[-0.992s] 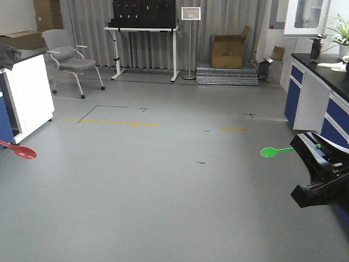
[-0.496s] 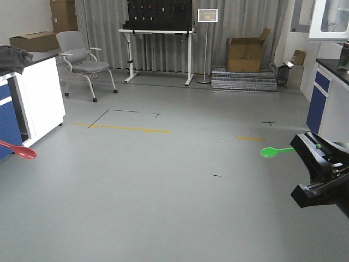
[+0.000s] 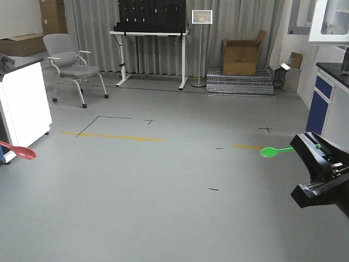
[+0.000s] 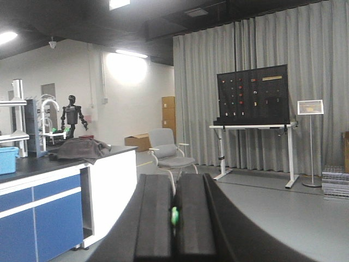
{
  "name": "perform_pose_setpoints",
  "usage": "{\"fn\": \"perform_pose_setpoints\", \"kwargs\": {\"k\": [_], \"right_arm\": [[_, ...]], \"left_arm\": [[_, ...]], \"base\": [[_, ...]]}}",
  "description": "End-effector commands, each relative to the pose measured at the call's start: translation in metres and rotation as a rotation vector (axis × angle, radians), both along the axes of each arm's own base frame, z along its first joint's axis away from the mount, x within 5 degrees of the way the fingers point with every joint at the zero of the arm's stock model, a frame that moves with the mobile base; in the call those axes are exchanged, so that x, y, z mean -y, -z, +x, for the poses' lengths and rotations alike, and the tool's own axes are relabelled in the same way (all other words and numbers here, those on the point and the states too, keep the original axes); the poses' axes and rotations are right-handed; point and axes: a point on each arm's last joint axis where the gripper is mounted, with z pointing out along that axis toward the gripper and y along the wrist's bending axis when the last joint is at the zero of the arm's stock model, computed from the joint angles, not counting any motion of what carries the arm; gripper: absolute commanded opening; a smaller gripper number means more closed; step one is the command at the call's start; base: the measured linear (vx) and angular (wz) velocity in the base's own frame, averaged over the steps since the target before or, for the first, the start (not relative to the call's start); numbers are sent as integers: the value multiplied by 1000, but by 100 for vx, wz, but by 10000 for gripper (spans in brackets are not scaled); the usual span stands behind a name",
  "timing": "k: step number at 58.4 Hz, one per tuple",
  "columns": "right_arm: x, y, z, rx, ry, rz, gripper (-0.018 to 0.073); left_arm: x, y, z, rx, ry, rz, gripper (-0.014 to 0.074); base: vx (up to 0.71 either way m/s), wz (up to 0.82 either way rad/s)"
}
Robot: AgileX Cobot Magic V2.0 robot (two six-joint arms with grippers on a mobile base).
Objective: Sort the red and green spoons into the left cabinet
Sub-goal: 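Turn the base away from the bench toward the room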
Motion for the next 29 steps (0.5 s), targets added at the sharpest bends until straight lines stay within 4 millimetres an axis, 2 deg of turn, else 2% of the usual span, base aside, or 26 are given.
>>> {"fn": "perform_pose_setpoints", "kwargs": {"k": [1,29], "right_arm": [[1,-19,-5,106,-13,38,81],[1,-19,-5,106,-13,38,81]], "left_arm": [[0,-17,-6,109,5,-16,56],[0,-17,-6,109,5,-16,56]], "base": [[37,-9],[37,-10]]}}
